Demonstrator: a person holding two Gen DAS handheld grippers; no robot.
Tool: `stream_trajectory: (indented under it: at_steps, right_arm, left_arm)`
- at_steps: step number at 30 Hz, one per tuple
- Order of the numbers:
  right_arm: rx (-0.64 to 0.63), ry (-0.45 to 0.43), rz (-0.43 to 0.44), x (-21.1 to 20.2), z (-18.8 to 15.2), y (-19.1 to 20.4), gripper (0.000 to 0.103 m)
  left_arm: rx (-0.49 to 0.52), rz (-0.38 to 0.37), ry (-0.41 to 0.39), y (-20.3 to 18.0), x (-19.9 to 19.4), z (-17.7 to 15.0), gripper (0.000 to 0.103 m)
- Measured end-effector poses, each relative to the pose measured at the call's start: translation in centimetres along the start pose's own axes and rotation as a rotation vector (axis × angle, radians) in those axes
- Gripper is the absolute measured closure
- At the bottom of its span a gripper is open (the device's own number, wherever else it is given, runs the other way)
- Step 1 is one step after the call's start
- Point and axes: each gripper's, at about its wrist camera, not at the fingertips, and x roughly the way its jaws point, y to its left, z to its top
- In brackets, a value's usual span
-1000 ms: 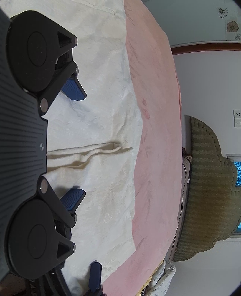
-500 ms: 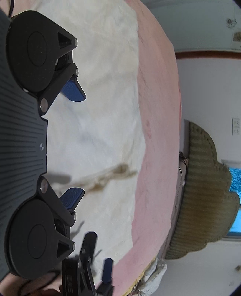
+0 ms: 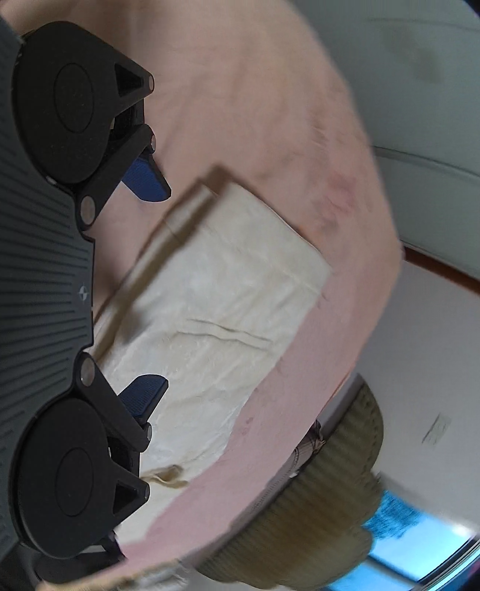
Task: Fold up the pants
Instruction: 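Grasp the pants end with the left gripper and lift it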
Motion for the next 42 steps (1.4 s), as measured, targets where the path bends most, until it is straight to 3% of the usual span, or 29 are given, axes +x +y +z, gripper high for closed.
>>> stream_trajectory:
  at_steps: [2,8,11,14,18,22,25,27,29,32,34,36,39,40,42]
  right_arm:
    - [-0.051,-0.022,-0.023,0.8,0.6,1.0,0.001]
    - [-0.116,-0.064,-0.091,4.3,3.6,3.0,0.001]
    - [-0.120,-0.092,-0.119,6.0,5.3,3.7,0.001]
    - [-0.078,-0.109,-0.147,6.8,6.5,2.9,0.000]
    - [0.115,-0.123,-0.147,6.6,7.5,-0.2,0.000]
    - [0.195,-0.083,-0.013,6.8,7.4,-2.0,0.000]
    - [0.154,-0.032,0.174,6.6,7.3,-1.5,0.000]
    - [0.228,-0.085,0.325,5.1,7.3,-3.1,0.001]
    - [0.363,-0.123,0.359,4.5,7.4,-6.0,0.001]
    - [0.553,-0.116,0.329,5.8,6.9,-10.1,0.002]
    - [0.518,-0.033,0.214,7.3,6.6,-10.5,0.010]
    - [0.464,0.048,0.158,9.2,6.0,-9.8,0.018]
    - [0.433,0.123,0.206,11.3,5.1,-8.1,0.031]
    - [0.410,0.130,0.204,11.6,4.9,-7.5,0.033]
    - [0.393,0.115,0.186,11.4,5.1,-7.0,0.033]
  left_arm:
    - [-0.100,-0.059,0.043,1.7,0.5,0.5,0.002]
    - [-0.273,-0.198,0.054,3.4,1.7,1.7,0.001]
    - [-0.359,-0.226,0.057,4.1,2.6,2.2,0.001]
    - [-0.432,-0.291,0.059,4.5,3.6,2.7,0.001]
    - [-0.475,-0.370,0.074,4.3,4.9,3.3,0.001]
    - [-0.470,-0.360,0.050,3.5,6.1,3.9,0.001]
    - [-0.496,-0.327,0.040,3.3,6.9,4.2,0.002]
    - [-0.503,-0.324,0.033,3.3,7.0,4.4,0.002]
    - [-0.498,-0.308,0.029,3.3,7.1,4.7,0.006]
    - [-0.450,-0.257,0.007,2.6,7.0,4.6,0.014]
    - [-0.401,-0.215,-0.004,2.0,6.8,4.7,0.027]
    - [-0.356,-0.174,-0.016,1.7,6.8,4.6,0.040]
    - [-0.312,-0.118,-0.028,1.5,6.7,4.4,0.066]
    - [-0.299,-0.103,-0.036,1.6,6.6,4.3,0.076]
    - [-0.249,-0.070,-0.057,1.4,6.3,4.1,0.087]
